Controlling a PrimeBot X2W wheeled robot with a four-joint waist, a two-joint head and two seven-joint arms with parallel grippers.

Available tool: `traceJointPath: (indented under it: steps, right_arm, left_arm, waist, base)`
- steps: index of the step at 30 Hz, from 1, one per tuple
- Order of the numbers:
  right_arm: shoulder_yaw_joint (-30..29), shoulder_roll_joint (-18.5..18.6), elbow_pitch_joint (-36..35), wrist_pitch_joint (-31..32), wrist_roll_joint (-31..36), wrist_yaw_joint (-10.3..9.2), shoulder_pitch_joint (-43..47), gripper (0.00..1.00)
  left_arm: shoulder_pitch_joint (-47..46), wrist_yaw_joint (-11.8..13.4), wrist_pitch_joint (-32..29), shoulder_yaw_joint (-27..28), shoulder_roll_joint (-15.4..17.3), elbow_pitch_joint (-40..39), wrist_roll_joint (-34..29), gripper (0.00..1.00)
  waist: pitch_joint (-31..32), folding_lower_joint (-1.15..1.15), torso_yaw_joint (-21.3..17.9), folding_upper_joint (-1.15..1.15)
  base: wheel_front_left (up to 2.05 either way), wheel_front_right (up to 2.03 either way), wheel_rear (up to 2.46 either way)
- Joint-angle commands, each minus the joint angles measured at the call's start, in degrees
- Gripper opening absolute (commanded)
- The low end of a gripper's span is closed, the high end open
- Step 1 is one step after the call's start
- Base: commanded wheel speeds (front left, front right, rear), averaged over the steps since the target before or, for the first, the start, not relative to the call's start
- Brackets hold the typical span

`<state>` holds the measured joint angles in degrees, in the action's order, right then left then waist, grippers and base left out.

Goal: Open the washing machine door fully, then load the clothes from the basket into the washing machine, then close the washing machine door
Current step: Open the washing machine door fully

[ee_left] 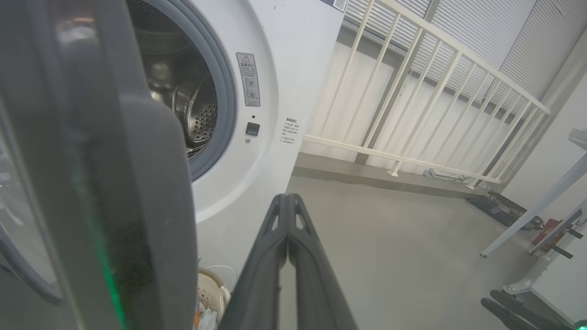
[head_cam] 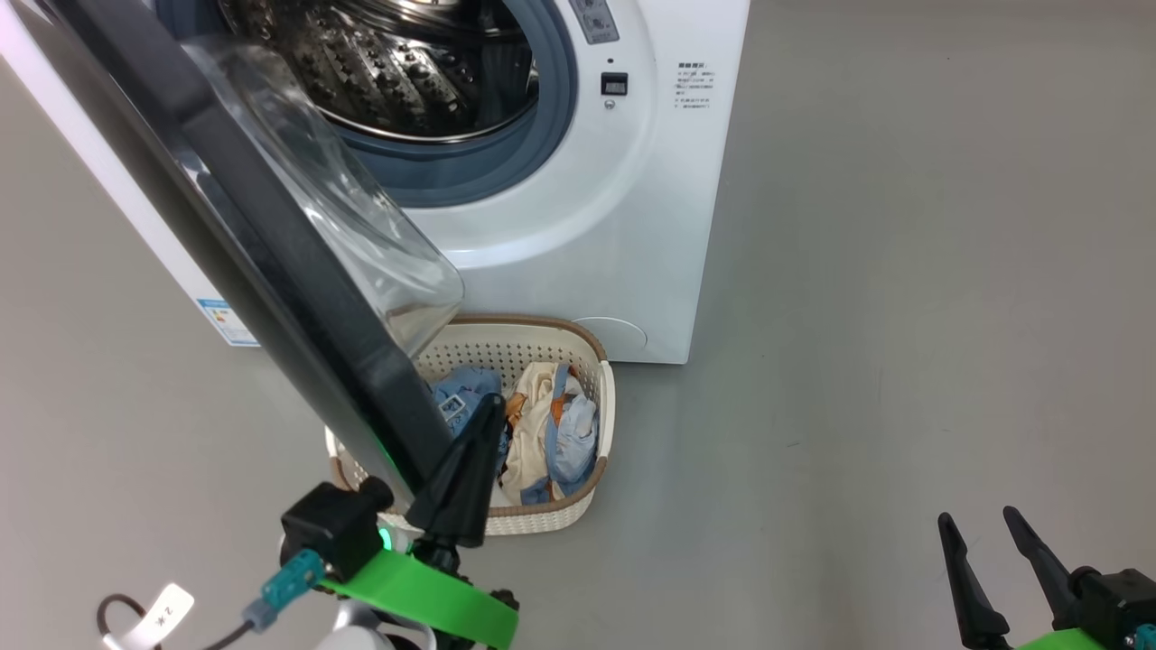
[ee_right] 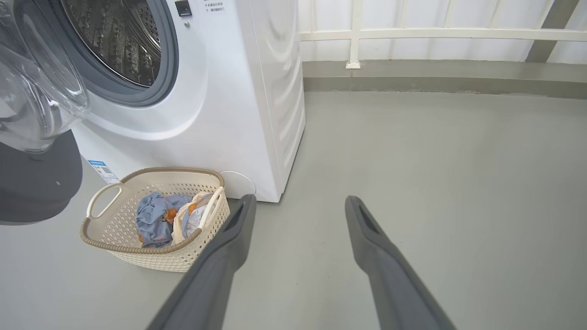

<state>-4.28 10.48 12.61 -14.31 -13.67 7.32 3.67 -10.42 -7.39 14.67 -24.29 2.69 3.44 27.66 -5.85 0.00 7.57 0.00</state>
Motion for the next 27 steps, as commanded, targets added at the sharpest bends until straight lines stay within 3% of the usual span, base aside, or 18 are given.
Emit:
traceJointPath:
  steps: [1, 14, 27]
  right_arm:
    - [1.3, 0.5, -1.5, -0.7, 0.7, 0.17, -1.3, 1.00]
    - [1.8, 0.5, -1.9, -0.7, 0.6, 0.17, -1.5, 1.00]
    - [2.5, 0.7, -2.4, -0.7, 0.5, 0.17, -1.2, 1.00]
  left_arm:
    - [-2.8, -0.1, 0.3, 2.2, 0.2, 0.4, 0.4, 0.00]
    - [-4.4, -0.1, 0.3, 7.3, 0.2, 6.9, 1.7, 0.00]
    - [-0.4, -0.1, 0.3, 9.9, 0.2, 6.0, 0.9, 0.00]
  waist:
    - [-0.1, 0.00, -0.1, 0.00]
    - [-0.1, 0.00, -0.3, 0.00]
    - [0.6, 0.00, 1.4, 0.00]
  base:
    - [0.00, 0.00, 0.00]
    - [0.00, 0.00, 0.00]
    - [0.00, 0.00, 0.00]
